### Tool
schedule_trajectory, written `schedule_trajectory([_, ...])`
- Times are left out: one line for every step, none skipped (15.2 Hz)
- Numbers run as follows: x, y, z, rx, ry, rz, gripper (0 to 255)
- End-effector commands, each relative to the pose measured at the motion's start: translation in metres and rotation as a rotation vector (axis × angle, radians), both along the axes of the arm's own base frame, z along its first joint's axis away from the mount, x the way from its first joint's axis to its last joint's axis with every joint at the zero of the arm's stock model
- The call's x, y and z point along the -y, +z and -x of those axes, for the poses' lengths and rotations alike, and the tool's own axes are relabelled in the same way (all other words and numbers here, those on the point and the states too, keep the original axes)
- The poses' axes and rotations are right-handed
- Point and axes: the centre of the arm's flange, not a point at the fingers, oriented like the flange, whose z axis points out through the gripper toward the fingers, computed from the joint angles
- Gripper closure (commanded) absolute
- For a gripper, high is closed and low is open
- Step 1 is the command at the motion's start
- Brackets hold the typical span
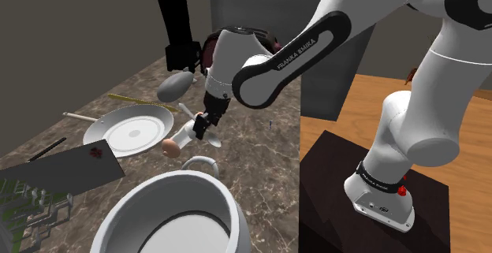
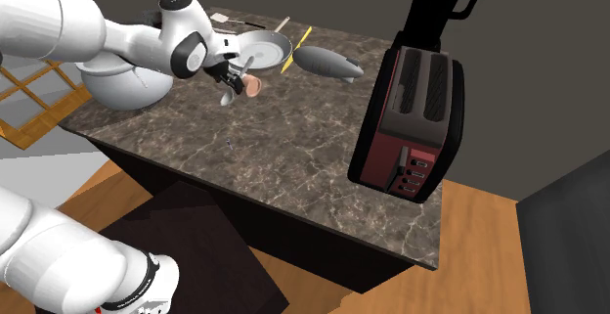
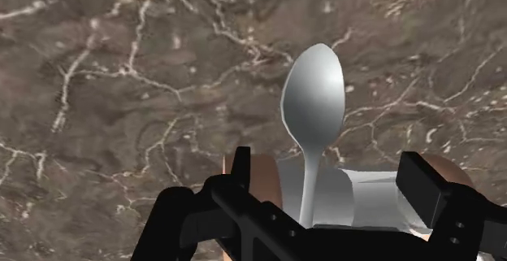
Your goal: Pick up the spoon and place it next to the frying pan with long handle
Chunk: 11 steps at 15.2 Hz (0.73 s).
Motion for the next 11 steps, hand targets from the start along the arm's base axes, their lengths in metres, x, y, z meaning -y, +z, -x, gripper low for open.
schedule_trajectory([0.0,-0.022,-0.018,-0.056,0.003,0.022,0])
schedule_trajectory([0.003,-0.009,-0.016,-0.056,0.003,0.022,0])
schedule_trajectory([0.005,0.004,-0.013,-0.056,0.003,0.022,0])
schedule_trajectory([0.007,0.017,-0.011,-0.056,0.003,0.022,0])
schedule_trajectory([0.009,0.027,-0.009,-0.056,0.003,0.022,0])
schedule_trajectory([0.009,0.027,-0.009,-0.056,0.003,0.022,0])
schedule_trajectory([0.009,0.027,-0.009,-0.056,0.003,0.022,0])
schedule_trajectory([0.009,0.027,-0.009,-0.056,0.003,0.022,0])
schedule_trajectory([0.009,0.027,-0.009,-0.056,0.003,0.022,0])
schedule_trajectory([0.009,0.027,-0.009,-0.056,0.003,0.022,0])
schedule_trajectory([0.009,0.027,-0.009,-0.056,0.003,0.022,0])
